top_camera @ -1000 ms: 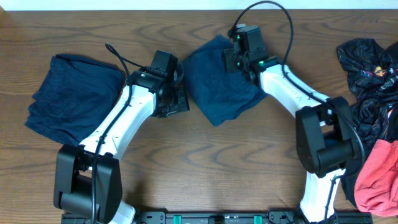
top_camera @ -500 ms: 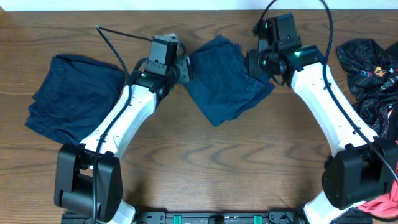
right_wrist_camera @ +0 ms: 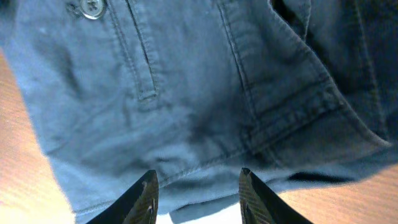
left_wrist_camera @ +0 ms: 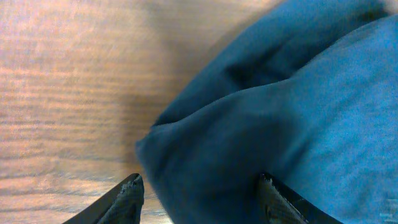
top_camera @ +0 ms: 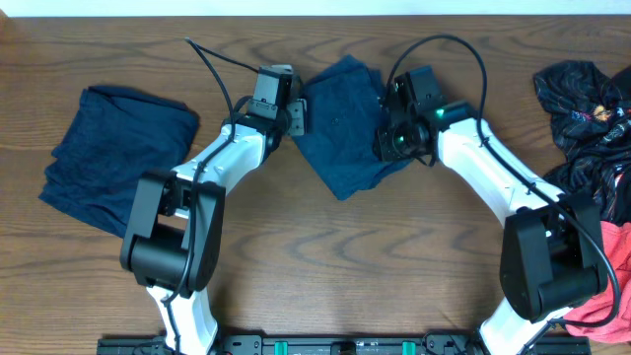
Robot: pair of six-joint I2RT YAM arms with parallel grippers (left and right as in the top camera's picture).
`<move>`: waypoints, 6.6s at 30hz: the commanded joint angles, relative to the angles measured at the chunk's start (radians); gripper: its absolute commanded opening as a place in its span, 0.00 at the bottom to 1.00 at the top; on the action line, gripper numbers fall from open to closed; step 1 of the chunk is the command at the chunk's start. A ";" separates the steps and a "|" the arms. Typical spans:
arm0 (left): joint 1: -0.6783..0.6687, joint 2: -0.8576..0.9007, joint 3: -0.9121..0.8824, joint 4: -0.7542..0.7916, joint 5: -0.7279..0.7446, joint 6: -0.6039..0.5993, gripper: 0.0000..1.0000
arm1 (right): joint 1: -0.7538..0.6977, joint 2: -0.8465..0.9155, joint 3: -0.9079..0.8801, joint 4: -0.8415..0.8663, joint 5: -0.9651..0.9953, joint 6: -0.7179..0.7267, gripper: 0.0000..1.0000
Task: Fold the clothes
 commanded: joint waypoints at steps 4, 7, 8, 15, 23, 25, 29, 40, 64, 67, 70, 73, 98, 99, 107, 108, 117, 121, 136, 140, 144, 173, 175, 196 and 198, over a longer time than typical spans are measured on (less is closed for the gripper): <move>0.060 0.068 0.006 -0.097 -0.030 0.015 0.58 | 0.003 0.027 -0.141 0.184 -0.002 0.007 0.40; 0.058 0.073 0.006 -0.201 -0.025 0.012 0.54 | 0.002 0.040 -0.184 0.261 0.059 0.007 0.40; 0.053 0.072 0.006 -0.238 -0.010 0.007 0.51 | 0.000 0.046 -0.191 0.275 0.096 0.008 0.40; -0.031 0.072 0.006 -0.510 0.127 -0.030 0.22 | -0.039 0.058 -0.193 0.467 0.286 -0.005 0.45; -0.114 -0.039 0.007 -0.546 -0.029 -0.032 0.20 | -0.087 0.041 -0.190 0.531 0.293 -0.166 0.46; -0.103 -0.091 0.007 -0.464 -0.076 -0.024 0.39 | -0.087 0.025 -0.190 0.517 0.293 -0.169 0.50; -0.066 -0.140 0.007 -0.225 -0.087 0.070 0.72 | -0.081 -0.069 -0.190 0.470 0.288 -0.161 0.54; 0.010 -0.011 0.007 0.224 -0.024 0.144 0.79 | -0.082 -0.405 -0.190 0.124 0.284 -0.150 0.56; -0.040 0.104 0.007 -0.663 0.386 -0.085 0.12 | -0.114 -0.475 -0.190 -0.071 0.285 -0.128 0.59; -0.049 0.031 0.007 -0.713 0.371 -0.085 0.17 | -0.136 -0.474 -0.190 -0.081 0.285 -0.128 0.60; -0.041 -0.081 0.007 -0.715 0.321 -0.086 0.27 | -0.155 -0.474 -0.190 -0.091 0.285 -0.128 0.60; -0.033 -0.192 0.007 -0.682 0.253 -0.085 0.98 | -0.162 -0.474 -0.190 -0.098 0.285 -0.128 0.60; -0.038 0.035 0.006 -0.351 0.395 -0.025 0.99 | -0.161 -0.474 -0.190 -0.102 0.232 -0.105 0.58; -0.042 0.042 0.006 -0.348 0.413 -0.024 0.97 | -0.162 -0.474 -0.190 -0.102 0.232 -0.105 0.58; -0.048 0.042 0.007 -0.323 0.420 0.079 0.06 | -0.161 -0.474 -0.190 -0.103 0.232 -0.105 0.58; -0.048 0.034 0.007 -0.324 0.420 0.087 0.06 | -0.161 -0.474 -0.190 -0.103 0.232 -0.105 0.58; 0.066 -0.249 0.007 -0.335 0.260 0.077 0.05 | -0.161 -0.474 -0.190 -0.113 0.232 -0.105 0.58; 0.187 -0.436 0.007 -0.362 0.083 0.068 0.06 | -0.161 -0.474 -0.190 -0.122 0.232 -0.105 0.58; 0.801 -0.436 0.006 -0.433 -0.142 -0.032 0.06 | -0.161 -0.474 -0.190 -0.129 0.232 -0.106 0.59; 0.880 -0.325 0.006 -0.453 -0.142 -0.093 0.06 | -0.161 -0.474 -0.190 -0.135 0.232 -0.106 0.59; 0.931 -0.261 0.006 -0.452 -0.142 -0.131 0.06 | -0.162 -0.474 -0.190 -0.141 0.232 -0.106 0.59; 0.430 -0.632 0.029 -0.671 0.180 0.184 0.98 | -0.179 -0.474 -0.190 0.078 0.084 0.000 0.99; 0.349 -0.634 0.029 -0.760 0.163 0.216 0.98 | -0.207 -0.478 -0.185 0.070 0.101 0.000 0.99; 0.287 -1.611 -0.117 -0.818 0.068 0.196 0.98 | -0.215 -1.310 -0.274 -0.147 0.269 0.045 0.99; 0.287 -1.685 -0.117 -0.818 0.068 0.197 0.98 | -0.215 -1.357 -0.274 -0.148 0.269 0.045 0.99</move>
